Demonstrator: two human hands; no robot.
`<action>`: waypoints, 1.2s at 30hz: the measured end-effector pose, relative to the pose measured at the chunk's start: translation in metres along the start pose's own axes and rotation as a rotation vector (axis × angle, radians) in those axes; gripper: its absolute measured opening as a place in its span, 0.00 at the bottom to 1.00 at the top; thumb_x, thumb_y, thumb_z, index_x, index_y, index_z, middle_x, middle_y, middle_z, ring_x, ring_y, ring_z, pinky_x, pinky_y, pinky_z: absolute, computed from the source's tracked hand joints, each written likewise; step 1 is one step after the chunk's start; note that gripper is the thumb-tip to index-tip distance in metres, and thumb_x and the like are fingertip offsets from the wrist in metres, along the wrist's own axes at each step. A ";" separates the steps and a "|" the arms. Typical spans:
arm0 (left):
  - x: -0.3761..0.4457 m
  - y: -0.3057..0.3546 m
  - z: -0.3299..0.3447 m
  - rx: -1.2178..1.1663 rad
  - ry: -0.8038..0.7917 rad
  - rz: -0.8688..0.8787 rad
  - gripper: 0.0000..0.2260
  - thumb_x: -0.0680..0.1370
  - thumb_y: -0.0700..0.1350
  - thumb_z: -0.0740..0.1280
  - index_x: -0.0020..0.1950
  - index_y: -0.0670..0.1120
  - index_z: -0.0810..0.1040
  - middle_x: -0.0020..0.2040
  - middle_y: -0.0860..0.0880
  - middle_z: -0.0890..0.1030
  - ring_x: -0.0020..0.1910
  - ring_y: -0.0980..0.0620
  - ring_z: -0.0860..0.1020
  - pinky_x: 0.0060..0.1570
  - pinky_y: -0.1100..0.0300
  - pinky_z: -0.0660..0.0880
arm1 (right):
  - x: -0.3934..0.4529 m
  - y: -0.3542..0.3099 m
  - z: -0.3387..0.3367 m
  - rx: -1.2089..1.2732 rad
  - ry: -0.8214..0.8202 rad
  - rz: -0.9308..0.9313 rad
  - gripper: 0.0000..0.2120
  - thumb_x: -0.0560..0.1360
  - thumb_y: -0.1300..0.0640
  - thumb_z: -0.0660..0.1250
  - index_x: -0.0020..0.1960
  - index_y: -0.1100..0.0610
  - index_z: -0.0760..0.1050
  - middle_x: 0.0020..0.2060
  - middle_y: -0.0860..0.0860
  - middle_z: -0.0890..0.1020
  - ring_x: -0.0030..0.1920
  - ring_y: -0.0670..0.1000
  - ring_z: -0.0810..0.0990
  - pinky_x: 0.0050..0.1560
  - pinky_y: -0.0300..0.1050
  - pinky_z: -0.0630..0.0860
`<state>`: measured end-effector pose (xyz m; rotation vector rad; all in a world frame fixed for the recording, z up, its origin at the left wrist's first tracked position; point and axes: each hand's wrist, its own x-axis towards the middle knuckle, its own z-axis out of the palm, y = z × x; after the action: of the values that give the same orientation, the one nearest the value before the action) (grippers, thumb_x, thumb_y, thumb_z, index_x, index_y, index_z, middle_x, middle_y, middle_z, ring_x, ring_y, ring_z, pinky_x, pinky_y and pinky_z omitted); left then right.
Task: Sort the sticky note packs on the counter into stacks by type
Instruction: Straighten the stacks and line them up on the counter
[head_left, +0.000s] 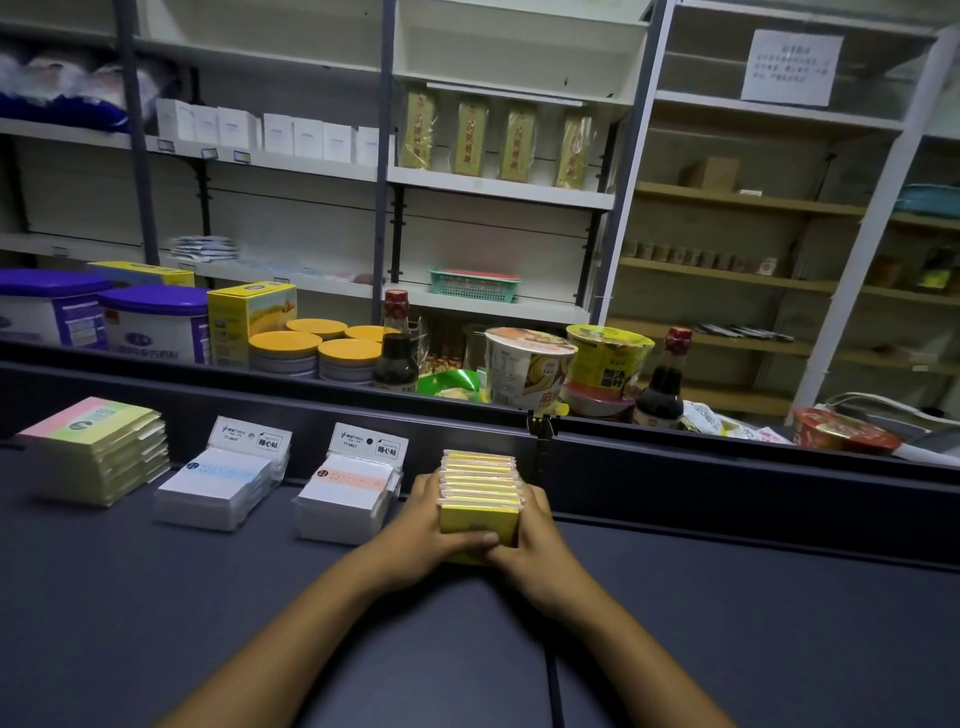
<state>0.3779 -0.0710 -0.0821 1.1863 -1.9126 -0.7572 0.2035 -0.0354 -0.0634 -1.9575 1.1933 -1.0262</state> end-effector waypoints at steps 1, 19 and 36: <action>0.000 0.000 0.000 -0.003 0.006 0.005 0.37 0.70 0.53 0.77 0.74 0.50 0.65 0.67 0.51 0.67 0.68 0.62 0.63 0.70 0.70 0.57 | 0.000 -0.001 0.000 -0.003 0.005 -0.004 0.34 0.75 0.67 0.71 0.76 0.55 0.61 0.66 0.52 0.64 0.66 0.42 0.69 0.62 0.24 0.65; 0.001 -0.002 0.000 -0.032 0.038 -0.022 0.38 0.69 0.51 0.79 0.73 0.48 0.63 0.66 0.50 0.67 0.69 0.58 0.66 0.68 0.68 0.61 | 0.003 0.002 0.002 -0.027 0.077 0.020 0.35 0.70 0.64 0.75 0.67 0.40 0.63 0.65 0.48 0.66 0.68 0.47 0.70 0.71 0.48 0.70; -0.010 0.044 -0.036 0.429 0.022 0.112 0.49 0.53 0.71 0.75 0.67 0.55 0.61 0.58 0.57 0.66 0.58 0.57 0.65 0.59 0.60 0.68 | 0.004 -0.013 -0.033 -0.178 -0.262 0.017 0.56 0.63 0.53 0.80 0.80 0.44 0.48 0.71 0.40 0.58 0.72 0.40 0.62 0.72 0.39 0.66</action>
<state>0.3904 -0.0483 -0.0305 1.3150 -2.1682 -0.2767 0.1819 -0.0372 -0.0350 -2.1371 1.1832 -0.6484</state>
